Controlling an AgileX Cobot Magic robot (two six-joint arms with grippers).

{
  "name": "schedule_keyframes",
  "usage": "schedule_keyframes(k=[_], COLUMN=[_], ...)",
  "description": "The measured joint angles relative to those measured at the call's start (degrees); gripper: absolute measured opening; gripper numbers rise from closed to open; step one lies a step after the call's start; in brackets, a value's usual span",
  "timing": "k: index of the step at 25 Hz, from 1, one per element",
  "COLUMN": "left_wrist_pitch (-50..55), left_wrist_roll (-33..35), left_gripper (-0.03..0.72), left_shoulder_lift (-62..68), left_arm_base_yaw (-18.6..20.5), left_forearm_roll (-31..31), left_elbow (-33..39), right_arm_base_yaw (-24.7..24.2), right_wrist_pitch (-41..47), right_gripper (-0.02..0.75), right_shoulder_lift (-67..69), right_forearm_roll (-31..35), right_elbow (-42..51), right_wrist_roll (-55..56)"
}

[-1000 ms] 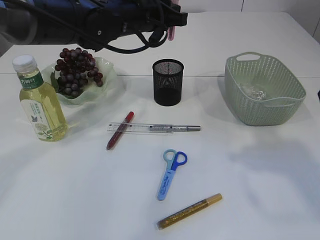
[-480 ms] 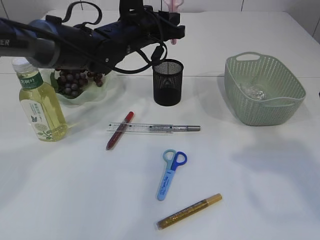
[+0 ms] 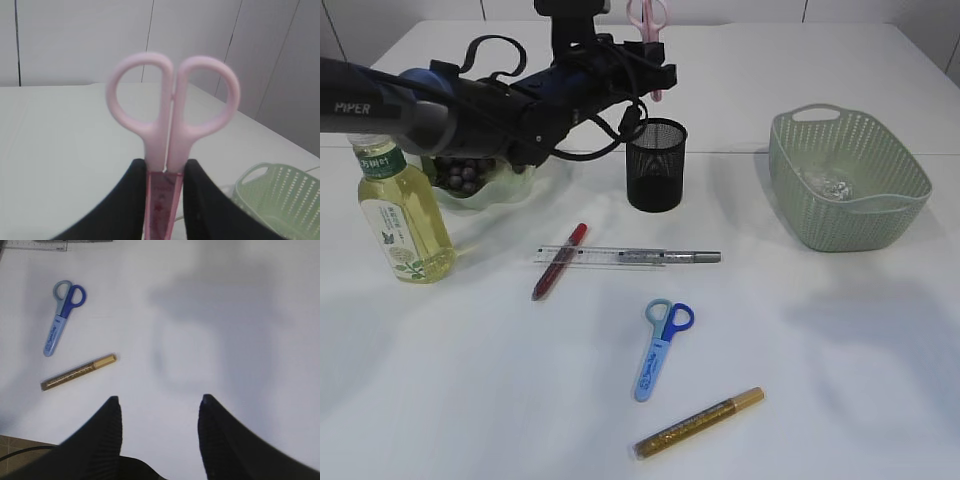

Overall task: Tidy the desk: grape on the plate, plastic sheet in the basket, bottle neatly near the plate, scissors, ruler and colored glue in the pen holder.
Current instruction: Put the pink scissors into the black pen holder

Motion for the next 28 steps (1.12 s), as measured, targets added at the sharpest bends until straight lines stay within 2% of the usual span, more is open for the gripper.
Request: schedule_keyframes(k=[11, 28], left_wrist_pitch=[0.84, 4.83], left_wrist_roll=[0.0, 0.0], left_gripper=[0.16, 0.164], left_shoulder_lift=[4.4, 4.76], left_arm_base_yaw=[0.0, 0.0], left_forearm_roll=[0.0, 0.0], left_elbow=[-3.3, -3.56], right_arm_base_yaw=[0.0, 0.0], right_wrist_pitch=[0.0, 0.0], right_gripper=[0.399, 0.399], right_shoulder_lift=[0.0, 0.0], right_forearm_roll=[-0.61, -0.63], right_elbow=[0.0, 0.0], right_wrist_roll=[0.0, 0.0])
